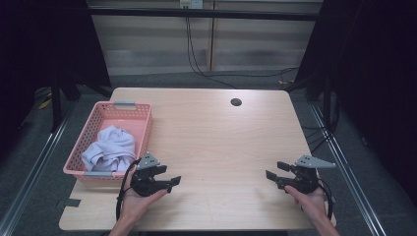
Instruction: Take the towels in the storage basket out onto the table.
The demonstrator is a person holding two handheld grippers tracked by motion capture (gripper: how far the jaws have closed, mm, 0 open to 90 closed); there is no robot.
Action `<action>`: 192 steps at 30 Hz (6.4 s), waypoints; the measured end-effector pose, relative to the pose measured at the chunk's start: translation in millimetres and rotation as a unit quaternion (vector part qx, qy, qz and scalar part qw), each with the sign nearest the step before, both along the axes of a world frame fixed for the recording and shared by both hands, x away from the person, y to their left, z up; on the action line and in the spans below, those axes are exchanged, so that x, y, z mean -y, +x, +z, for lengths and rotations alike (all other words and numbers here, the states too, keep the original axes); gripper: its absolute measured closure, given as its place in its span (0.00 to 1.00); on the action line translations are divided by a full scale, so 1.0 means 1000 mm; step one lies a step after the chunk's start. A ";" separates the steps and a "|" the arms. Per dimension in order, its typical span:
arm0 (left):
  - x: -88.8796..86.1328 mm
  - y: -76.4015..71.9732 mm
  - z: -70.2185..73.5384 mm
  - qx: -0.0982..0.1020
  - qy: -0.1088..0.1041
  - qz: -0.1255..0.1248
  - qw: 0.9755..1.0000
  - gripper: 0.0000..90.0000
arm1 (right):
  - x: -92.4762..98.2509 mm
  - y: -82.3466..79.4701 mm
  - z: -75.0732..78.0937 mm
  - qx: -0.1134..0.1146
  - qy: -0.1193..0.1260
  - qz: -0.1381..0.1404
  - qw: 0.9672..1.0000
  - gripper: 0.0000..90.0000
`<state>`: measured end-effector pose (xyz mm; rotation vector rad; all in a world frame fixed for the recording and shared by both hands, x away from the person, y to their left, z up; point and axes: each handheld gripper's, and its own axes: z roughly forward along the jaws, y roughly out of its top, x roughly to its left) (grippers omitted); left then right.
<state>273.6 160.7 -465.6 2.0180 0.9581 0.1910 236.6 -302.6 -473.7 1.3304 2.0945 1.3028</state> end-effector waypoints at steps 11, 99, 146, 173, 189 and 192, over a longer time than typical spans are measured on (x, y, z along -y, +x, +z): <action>-0.007 -0.004 0.004 -0.008 -0.015 0.004 1.000 0.36 | -0.001 0.002 0.000 -0.017 0.003 0.023 1.000 0.33; -0.147 0.132 0.027 -0.207 0.190 0.121 0.952 0.00 | -0.028 0.000 -0.006 -0.040 -0.034 0.094 0.994 0.27; -0.144 0.136 0.019 -0.230 0.183 0.093 0.951 0.51 | -0.025 0.001 -0.005 -0.053 -0.033 0.091 0.994 0.27; -0.184 0.118 0.056 -0.167 0.085 0.120 0.975 0.67 | -0.024 0.001 -0.005 -0.056 -0.024 0.088 0.994 0.28; -0.192 0.113 0.094 -0.125 0.050 0.122 0.983 0.67 | -0.023 -0.001 -0.004 -0.057 -0.021 0.086 0.994 0.28; -0.193 0.113 0.101 -0.118 0.046 0.130 0.983 0.67 | -0.023 -0.001 -0.004 -0.057 -0.022 0.086 0.994 0.28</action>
